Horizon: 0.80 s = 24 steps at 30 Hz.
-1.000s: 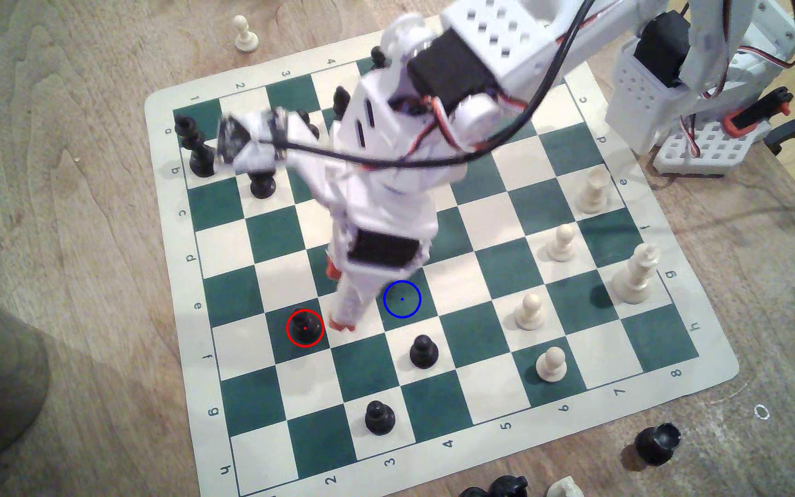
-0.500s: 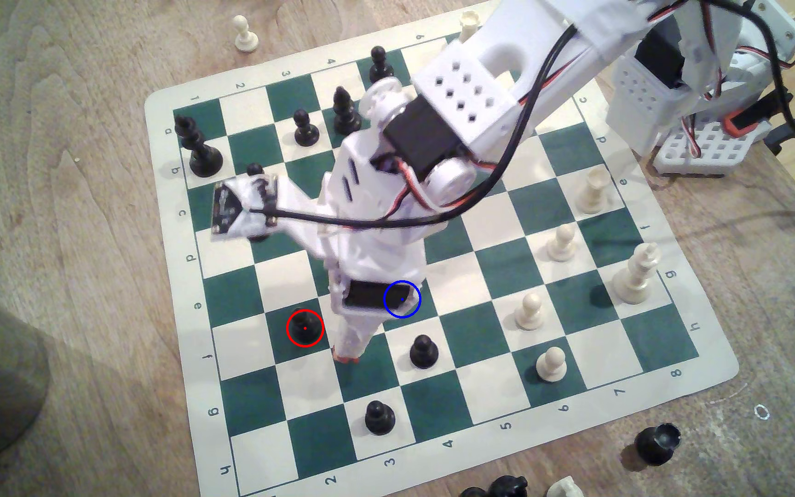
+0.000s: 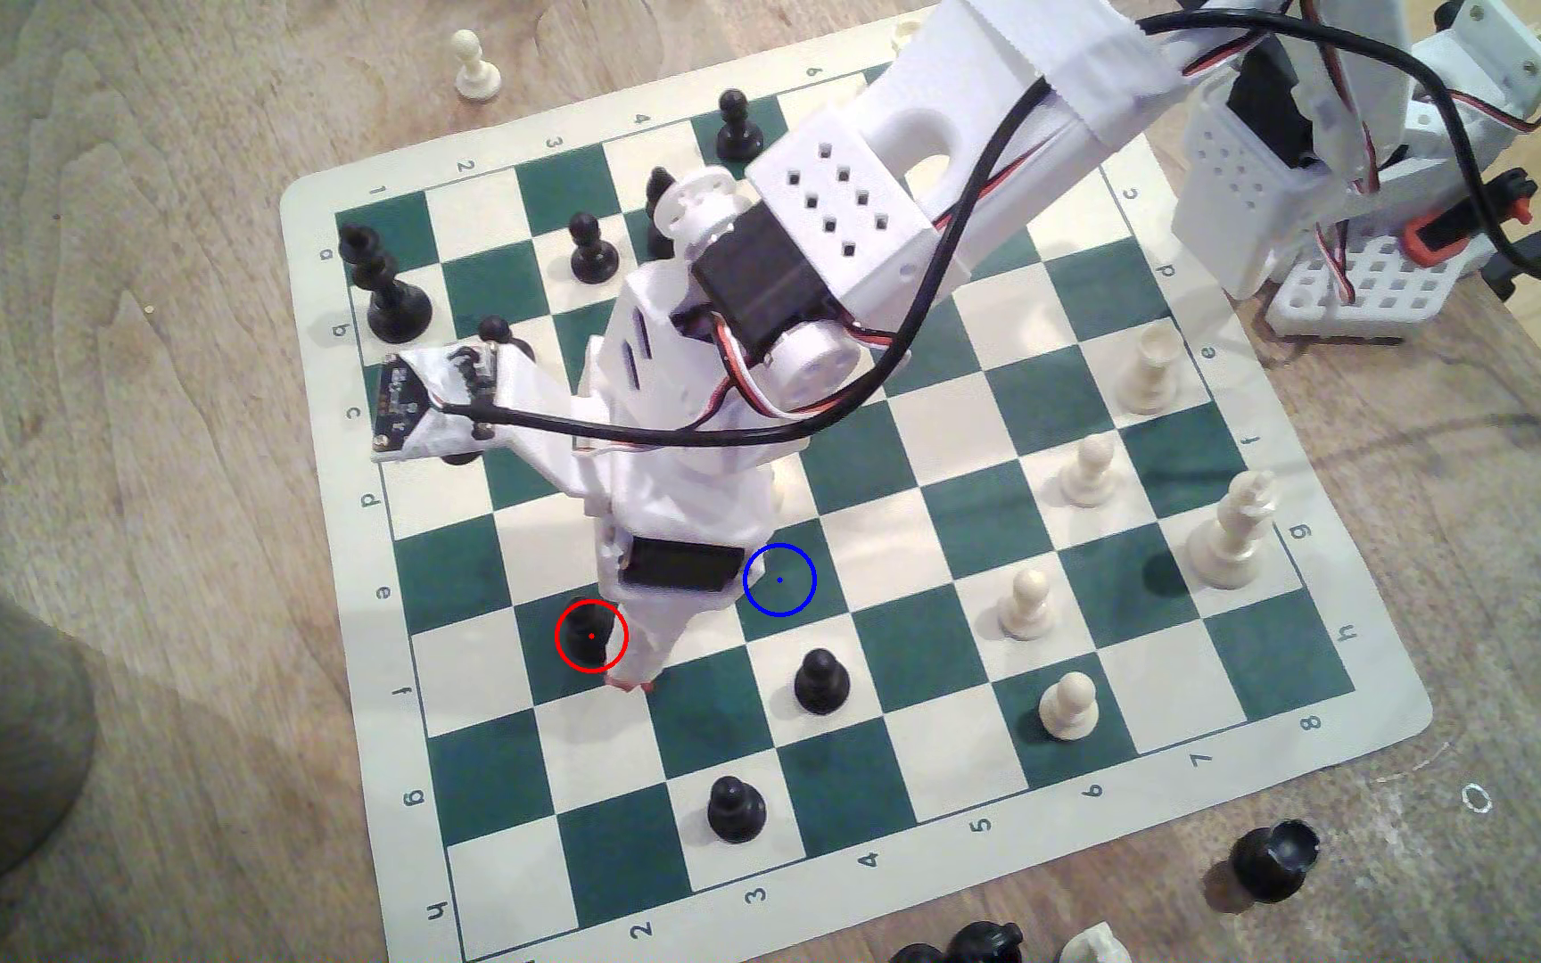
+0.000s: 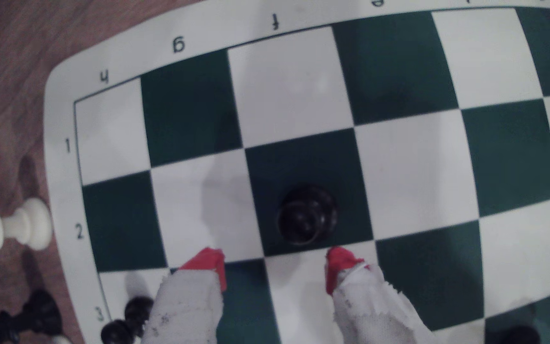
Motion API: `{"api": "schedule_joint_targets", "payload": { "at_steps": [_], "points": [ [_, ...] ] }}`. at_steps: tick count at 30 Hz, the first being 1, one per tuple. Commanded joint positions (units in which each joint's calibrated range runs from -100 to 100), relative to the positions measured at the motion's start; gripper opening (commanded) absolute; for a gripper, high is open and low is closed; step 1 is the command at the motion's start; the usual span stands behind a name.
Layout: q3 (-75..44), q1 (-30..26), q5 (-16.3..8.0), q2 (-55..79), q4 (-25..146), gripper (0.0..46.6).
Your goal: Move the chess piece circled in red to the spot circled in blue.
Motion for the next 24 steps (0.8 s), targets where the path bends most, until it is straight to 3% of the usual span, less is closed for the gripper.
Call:
{"api": "schedule_joint_targets", "payload": {
  "at_steps": [1,24],
  "points": [
    [-4.5,0.5,0.1,-1.8,-2.5,17.7],
    [-5.1,2.0,1.0,0.8,-6.6,15.3]
  ]
}}
